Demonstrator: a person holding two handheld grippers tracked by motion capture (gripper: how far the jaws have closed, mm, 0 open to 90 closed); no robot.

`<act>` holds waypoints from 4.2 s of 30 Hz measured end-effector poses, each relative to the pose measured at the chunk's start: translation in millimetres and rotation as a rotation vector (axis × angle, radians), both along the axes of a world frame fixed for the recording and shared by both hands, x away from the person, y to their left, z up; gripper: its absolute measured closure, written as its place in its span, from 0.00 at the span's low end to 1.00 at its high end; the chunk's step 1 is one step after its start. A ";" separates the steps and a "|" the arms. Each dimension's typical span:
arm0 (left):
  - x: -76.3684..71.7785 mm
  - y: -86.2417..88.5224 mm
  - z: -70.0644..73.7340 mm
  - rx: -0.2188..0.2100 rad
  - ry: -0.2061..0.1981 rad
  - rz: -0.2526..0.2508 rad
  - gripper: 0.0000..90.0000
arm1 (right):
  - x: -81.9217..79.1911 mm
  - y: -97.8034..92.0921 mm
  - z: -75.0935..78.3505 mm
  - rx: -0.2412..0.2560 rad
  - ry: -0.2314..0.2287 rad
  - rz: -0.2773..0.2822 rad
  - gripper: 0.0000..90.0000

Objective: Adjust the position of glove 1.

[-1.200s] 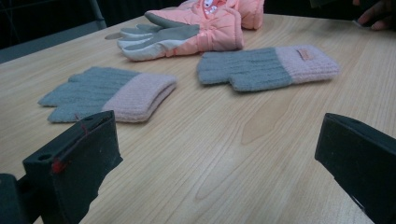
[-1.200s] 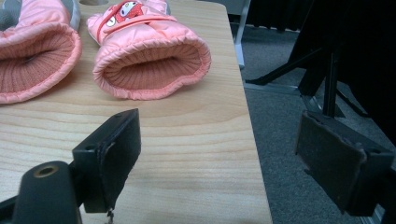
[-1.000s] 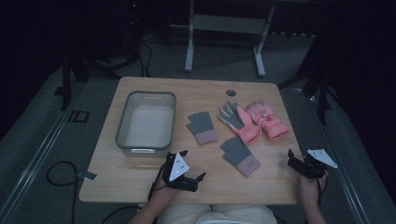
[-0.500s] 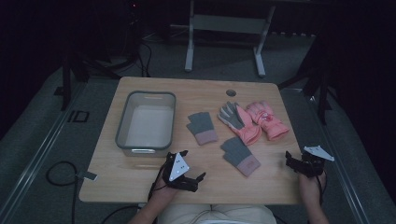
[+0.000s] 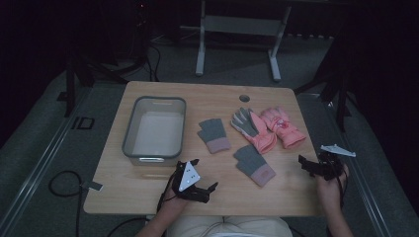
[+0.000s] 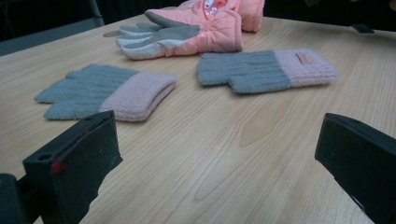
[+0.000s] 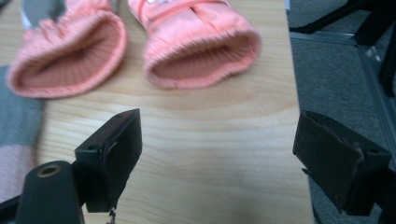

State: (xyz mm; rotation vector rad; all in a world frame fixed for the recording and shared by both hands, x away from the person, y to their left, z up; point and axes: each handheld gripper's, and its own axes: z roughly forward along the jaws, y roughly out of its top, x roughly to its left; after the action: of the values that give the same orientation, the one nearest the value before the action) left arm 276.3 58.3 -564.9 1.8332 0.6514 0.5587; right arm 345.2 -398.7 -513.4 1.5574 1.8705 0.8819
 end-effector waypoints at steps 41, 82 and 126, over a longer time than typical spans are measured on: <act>-0.4 0.0 0.0 -0.002 -0.004 -0.001 0.00 | 68.9 154.8 47.1 0.021 -0.071 0.397 0.13; -0.1 3.2 -0.2 -0.029 -0.002 -0.017 0.00 | 160.6 281.0 -16.4 -0.080 0.120 0.695 0.66; -3.8 1.0 -0.4 -0.014 -0.033 -0.010 0.00 | 29.0 261.8 5.9 0.141 0.180 0.435 0.95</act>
State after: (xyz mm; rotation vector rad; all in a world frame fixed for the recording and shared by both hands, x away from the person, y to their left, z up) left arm 272.4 59.3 -565.4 1.8091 0.6227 0.5753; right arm 374.2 -136.9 -507.5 1.3667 2.3766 1.1093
